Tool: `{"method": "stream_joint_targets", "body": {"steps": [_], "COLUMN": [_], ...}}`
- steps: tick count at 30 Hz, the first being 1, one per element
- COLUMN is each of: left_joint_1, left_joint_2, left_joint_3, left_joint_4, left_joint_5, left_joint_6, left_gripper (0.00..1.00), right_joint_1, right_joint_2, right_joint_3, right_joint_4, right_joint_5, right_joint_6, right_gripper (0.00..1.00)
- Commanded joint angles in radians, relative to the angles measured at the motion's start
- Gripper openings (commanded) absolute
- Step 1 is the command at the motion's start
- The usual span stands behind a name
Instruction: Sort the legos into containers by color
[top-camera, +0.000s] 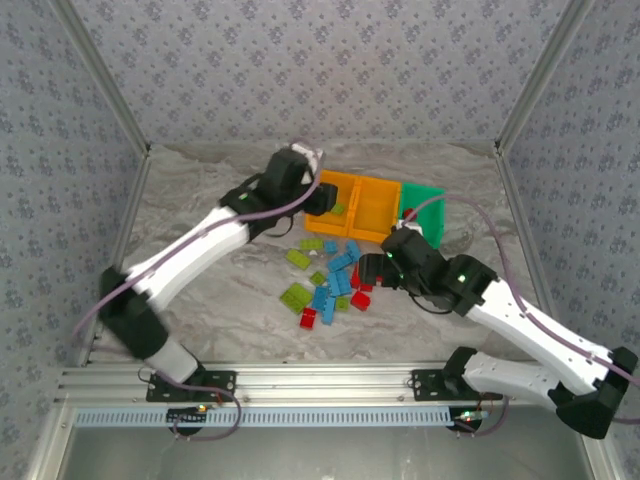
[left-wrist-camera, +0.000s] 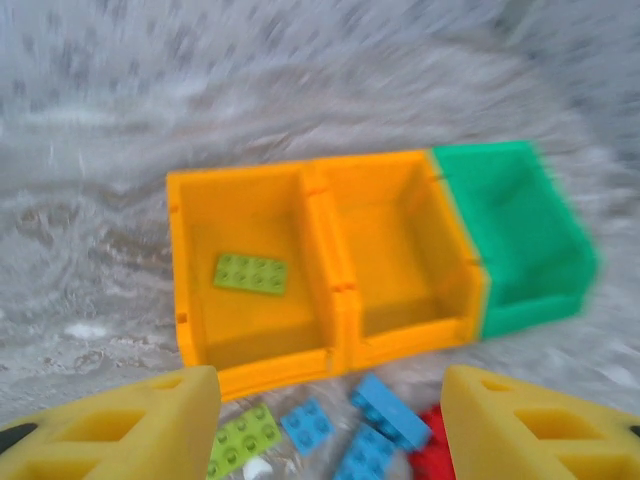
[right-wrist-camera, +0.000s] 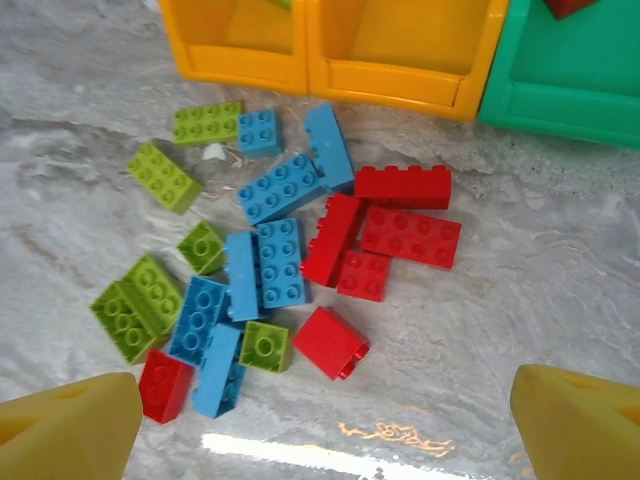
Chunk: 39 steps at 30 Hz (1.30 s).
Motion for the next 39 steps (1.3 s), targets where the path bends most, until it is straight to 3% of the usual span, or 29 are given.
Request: {"method": "stream_joint_targets", "body": {"steps": [1, 5, 8, 15, 24, 28, 35, 39], "left_joint_1": [-0.061, -0.086, -0.091, -0.091, -0.091, -0.091, -0.084, -0.080], "left_joint_2": [-0.228, -0.463, -0.594, -0.840, -0.866, -0.862, -0.863, -0.861], "left_joint_3": [-0.118, -0.228, -0.315, -0.559, -0.653, -0.678, -0.686, -0.685], "left_joint_4": [-0.032, -0.225, -0.396, -0.354, -0.282, -0.276, -0.276, -0.275], "left_joint_5": [0.002, 0.087, 0.170, 0.147, 0.132, 0.131, 0.117, 0.117], "left_joint_6": [0.167, 0.323, 0.483, 0.576, 0.552, 0.555, 0.561, 0.561], "left_gripper": [0.62, 0.75, 0.83, 0.98, 0.99, 0.99, 0.99, 0.99], "right_joint_1": [-0.024, -0.031, -0.043, -0.079, -0.118, -0.127, -0.129, -0.126], "right_joint_2": [0.095, 0.285, 0.447, 0.788, 1.021, 1.080, 1.097, 1.065], "right_joint_3": [0.025, 0.085, 0.155, 0.390, 0.528, 0.568, 0.566, 0.552], "right_joint_4": [0.048, 0.141, 0.189, 0.223, 0.206, 0.196, 0.184, 0.178], "right_joint_5": [-0.031, -0.107, -0.138, -0.118, -0.104, -0.127, -0.142, -0.138], "right_joint_6": [-0.068, -0.094, -0.121, -0.193, -0.214, -0.219, -0.195, -0.192], "right_gripper": [0.97, 0.93, 0.83, 0.71, 0.68, 0.53, 0.43, 0.32]}}
